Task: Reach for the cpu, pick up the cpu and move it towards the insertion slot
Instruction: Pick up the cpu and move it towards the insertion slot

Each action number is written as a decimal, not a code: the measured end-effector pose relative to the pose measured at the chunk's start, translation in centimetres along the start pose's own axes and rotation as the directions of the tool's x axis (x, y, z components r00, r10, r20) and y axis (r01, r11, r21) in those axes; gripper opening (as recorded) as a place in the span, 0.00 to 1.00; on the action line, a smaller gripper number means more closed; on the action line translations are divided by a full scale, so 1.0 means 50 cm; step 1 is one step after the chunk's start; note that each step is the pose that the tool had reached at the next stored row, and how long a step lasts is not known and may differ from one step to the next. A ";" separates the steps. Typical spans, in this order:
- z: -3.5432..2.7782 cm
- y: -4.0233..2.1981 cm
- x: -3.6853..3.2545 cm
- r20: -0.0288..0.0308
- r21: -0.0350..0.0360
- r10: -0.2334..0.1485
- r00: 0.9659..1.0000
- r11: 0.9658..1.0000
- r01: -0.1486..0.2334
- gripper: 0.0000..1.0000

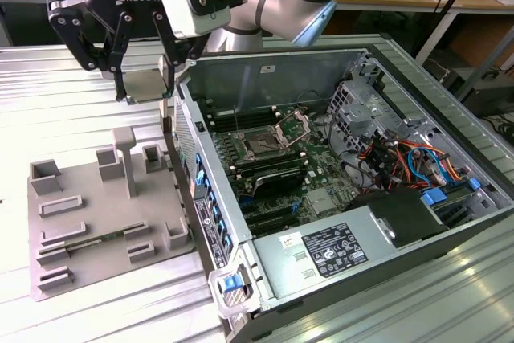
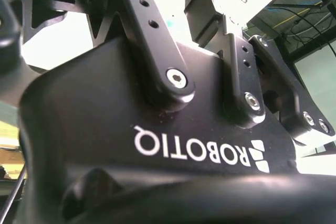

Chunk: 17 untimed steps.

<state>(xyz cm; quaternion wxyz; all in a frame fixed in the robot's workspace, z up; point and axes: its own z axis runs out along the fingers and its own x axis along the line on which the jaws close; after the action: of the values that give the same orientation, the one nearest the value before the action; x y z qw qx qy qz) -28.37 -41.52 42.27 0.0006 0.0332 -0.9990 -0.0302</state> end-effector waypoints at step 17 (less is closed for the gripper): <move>0.001 -0.004 -0.028 0.000 -0.006 0.000 1.000 1.000 0.000 0.55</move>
<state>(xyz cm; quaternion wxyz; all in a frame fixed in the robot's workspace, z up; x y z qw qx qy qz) -26.95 -41.61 42.22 0.0006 0.0333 -0.9989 -0.0333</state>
